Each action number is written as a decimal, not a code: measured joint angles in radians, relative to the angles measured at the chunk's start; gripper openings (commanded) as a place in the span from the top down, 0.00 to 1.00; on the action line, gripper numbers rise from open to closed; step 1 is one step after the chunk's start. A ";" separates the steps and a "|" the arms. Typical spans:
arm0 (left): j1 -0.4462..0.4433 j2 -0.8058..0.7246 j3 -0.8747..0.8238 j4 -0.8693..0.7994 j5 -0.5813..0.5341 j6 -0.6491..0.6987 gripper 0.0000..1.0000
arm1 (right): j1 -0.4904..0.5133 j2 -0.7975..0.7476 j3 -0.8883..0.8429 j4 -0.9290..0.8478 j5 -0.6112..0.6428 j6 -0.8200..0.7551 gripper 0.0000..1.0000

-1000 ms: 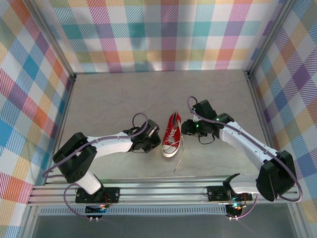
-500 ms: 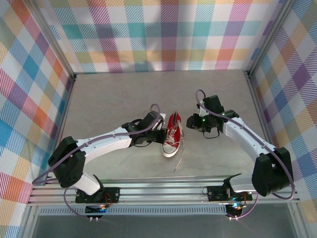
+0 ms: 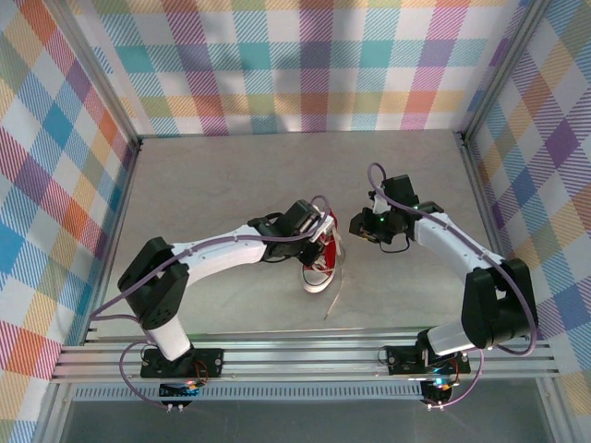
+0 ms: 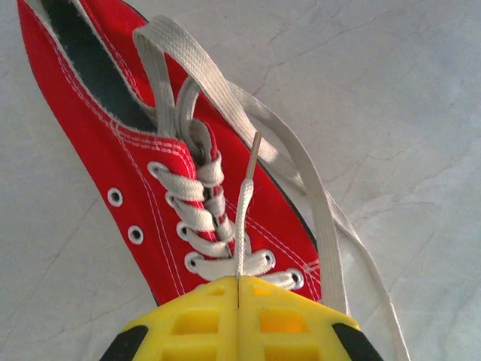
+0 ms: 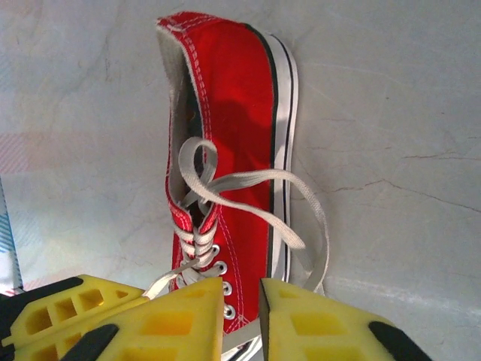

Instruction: Tie the shoes

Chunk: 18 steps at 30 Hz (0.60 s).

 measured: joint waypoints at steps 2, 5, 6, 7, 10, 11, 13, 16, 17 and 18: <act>0.002 0.021 0.022 -0.008 -0.018 -0.003 1.00 | -0.009 0.005 0.000 0.016 0.000 0.005 0.80; 0.008 0.040 0.037 -0.020 -0.048 -0.019 1.00 | -0.014 0.026 0.005 0.042 -0.006 0.016 0.79; 0.012 0.042 0.037 -0.022 -0.055 -0.029 1.00 | -0.015 0.043 0.010 0.050 -0.010 0.019 0.79; 0.016 0.042 0.037 -0.024 -0.061 -0.037 1.00 | -0.016 0.061 0.016 0.056 -0.011 0.022 0.79; 0.031 0.042 0.037 -0.026 -0.071 -0.062 1.00 | -0.018 0.108 0.031 0.080 -0.019 0.026 0.79; 0.036 0.042 0.037 -0.026 -0.074 -0.068 1.00 | -0.018 0.119 0.034 0.085 -0.022 0.030 0.79; 0.044 0.042 0.037 -0.026 -0.076 -0.080 1.00 | -0.018 0.145 0.040 0.099 -0.034 0.039 0.79; 0.049 0.048 0.053 -0.047 -0.076 -0.089 1.00 | -0.018 0.169 0.044 0.113 -0.047 0.045 0.78; 0.049 0.055 0.067 -0.053 -0.076 -0.090 1.00 | -0.018 0.176 0.047 0.116 -0.053 0.046 0.78; 0.049 0.063 0.080 -0.058 -0.076 -0.091 1.00 | -0.018 0.181 0.048 0.120 -0.057 0.048 0.78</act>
